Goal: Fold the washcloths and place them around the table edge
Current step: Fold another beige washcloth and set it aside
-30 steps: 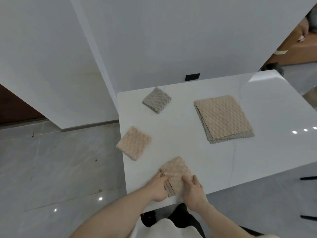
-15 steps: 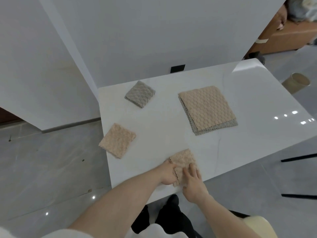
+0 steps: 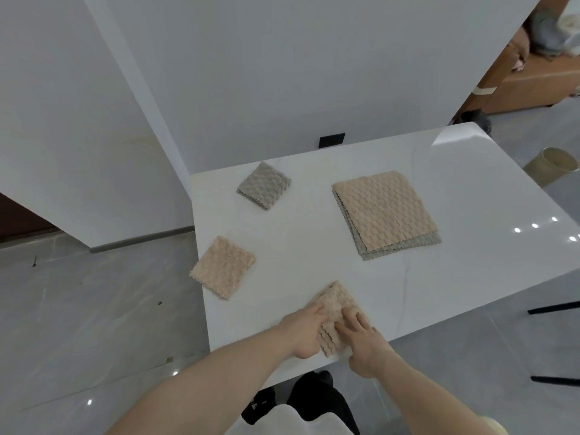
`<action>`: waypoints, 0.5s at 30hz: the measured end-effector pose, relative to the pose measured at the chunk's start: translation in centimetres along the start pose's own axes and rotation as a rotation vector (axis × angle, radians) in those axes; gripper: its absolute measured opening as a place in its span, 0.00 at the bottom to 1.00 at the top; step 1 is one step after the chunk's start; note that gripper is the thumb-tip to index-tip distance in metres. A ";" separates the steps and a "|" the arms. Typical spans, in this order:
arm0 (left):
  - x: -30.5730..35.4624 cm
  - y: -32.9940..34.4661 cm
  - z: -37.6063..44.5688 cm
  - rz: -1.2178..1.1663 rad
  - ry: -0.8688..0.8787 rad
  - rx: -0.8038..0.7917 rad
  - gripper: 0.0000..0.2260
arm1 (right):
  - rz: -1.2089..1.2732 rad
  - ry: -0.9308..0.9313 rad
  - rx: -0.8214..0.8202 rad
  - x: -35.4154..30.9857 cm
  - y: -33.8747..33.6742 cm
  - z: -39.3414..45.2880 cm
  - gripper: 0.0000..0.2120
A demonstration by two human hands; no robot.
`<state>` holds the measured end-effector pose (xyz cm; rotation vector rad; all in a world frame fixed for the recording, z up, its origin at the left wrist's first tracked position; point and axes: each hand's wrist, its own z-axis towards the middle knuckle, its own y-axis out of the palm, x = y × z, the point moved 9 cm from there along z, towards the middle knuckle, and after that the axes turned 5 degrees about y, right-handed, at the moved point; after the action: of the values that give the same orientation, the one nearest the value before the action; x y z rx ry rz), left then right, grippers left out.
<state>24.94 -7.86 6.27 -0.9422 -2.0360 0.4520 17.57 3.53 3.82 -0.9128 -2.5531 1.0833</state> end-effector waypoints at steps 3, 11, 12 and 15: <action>-0.4 0.9 0.0 0.147 -0.032 -0.130 0.34 | 0.038 0.031 -0.007 -0.4 -0.9 -0.5 0.38; -1.9 2.5 0.1 0.201 -0.060 -0.193 0.34 | -0.004 0.161 -0.094 1.8 0.2 -2.1 0.32; -1.9 2.3 0.3 0.187 -0.057 -0.170 0.33 | 0.001 0.167 -0.095 2.3 0.1 -2.3 0.33; -1.6 1.1 0.5 0.124 -0.043 -0.036 0.26 | 0.062 0.169 -0.042 3.3 -1.0 -2.4 0.34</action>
<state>25.61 -8.35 4.50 -1.0938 -2.0374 0.5080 15.49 6.42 6.07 -1.0526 -2.4328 0.9281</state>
